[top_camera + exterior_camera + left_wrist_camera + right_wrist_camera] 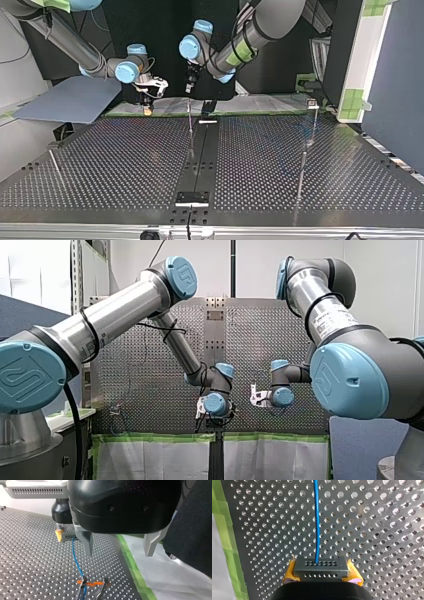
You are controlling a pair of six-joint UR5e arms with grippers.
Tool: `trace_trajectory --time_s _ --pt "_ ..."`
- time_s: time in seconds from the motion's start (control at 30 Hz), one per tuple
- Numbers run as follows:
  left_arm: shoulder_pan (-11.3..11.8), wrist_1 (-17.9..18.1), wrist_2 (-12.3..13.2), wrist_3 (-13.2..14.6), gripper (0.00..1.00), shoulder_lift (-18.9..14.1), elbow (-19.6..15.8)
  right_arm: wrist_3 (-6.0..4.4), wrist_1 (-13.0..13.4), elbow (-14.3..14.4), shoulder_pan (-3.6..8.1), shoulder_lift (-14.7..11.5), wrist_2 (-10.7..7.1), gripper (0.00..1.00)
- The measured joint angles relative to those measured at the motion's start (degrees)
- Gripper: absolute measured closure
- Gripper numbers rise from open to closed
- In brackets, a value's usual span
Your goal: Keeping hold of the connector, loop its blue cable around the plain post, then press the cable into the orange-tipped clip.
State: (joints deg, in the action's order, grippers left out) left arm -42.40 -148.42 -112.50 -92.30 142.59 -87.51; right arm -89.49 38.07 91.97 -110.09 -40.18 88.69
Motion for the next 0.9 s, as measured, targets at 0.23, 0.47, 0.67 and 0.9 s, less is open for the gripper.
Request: trace_trajectory --time_s 0.23,0.47,0.67,0.9 --pt "0.45 1.89 -1.07 -2.23 0.0 0.0 -0.01 0.0 0.0 0.01 0.01 0.0 -0.06 1.0" --pt "0.61 2.38 -2.37 -3.0 0.0 0.0 -0.01 0.0 0.13 0.02 0.03 0.02 -0.21 1.0" --pt "0.63 3.35 -2.49 -3.06 0.0 0.0 -0.01 -0.02 0.36 -0.02 0.08 0.02 -0.86 1.0" --pt "0.56 3.35 -3.87 -3.03 0.0 0.0 -0.01 -0.08 0.61 -0.01 0.31 0.02 -0.96 1.0"
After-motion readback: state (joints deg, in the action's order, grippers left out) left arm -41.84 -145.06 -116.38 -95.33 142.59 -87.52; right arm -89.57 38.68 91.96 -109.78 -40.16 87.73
